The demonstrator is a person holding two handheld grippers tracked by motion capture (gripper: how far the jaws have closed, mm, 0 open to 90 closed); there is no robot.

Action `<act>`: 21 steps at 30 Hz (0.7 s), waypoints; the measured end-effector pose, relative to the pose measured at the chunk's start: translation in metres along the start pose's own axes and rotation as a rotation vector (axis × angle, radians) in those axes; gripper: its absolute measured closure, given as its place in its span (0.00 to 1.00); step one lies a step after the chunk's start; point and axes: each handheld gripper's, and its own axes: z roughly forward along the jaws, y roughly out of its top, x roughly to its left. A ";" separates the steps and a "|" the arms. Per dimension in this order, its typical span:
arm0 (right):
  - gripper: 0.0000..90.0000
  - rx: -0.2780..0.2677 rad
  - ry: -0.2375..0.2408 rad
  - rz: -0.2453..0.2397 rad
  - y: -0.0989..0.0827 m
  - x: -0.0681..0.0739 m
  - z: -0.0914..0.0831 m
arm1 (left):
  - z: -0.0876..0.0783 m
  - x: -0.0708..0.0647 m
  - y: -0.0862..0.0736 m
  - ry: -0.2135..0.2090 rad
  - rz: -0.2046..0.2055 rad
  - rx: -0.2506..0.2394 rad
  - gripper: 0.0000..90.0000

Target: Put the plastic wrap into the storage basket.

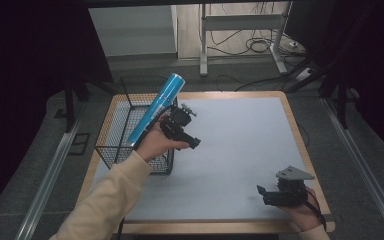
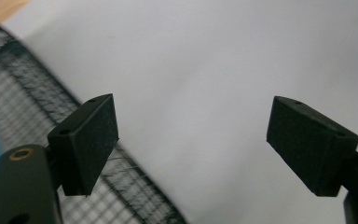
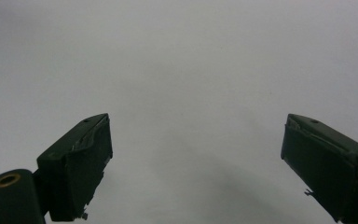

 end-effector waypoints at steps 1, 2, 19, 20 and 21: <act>0.10 0.000 0.000 0.000 0.000 0.000 0.000 | 0.000 0.000 0.000 0.000 0.000 0.000 0.18; 0.10 0.000 -0.001 0.000 0.000 0.000 0.000 | 0.003 -0.009 -0.005 -0.023 0.013 -0.009 0.18; 0.10 -0.005 -0.008 0.002 0.000 -0.001 0.000 | 0.036 -0.046 -0.039 -0.103 0.050 -0.003 0.18; 0.10 -0.007 -0.008 0.000 0.000 0.000 -0.001 | 0.037 -0.046 -0.039 -0.104 0.052 0.002 0.18; 0.10 -0.009 -0.009 -0.001 0.000 0.000 -0.001 | 0.037 -0.045 -0.040 -0.105 0.051 0.001 0.18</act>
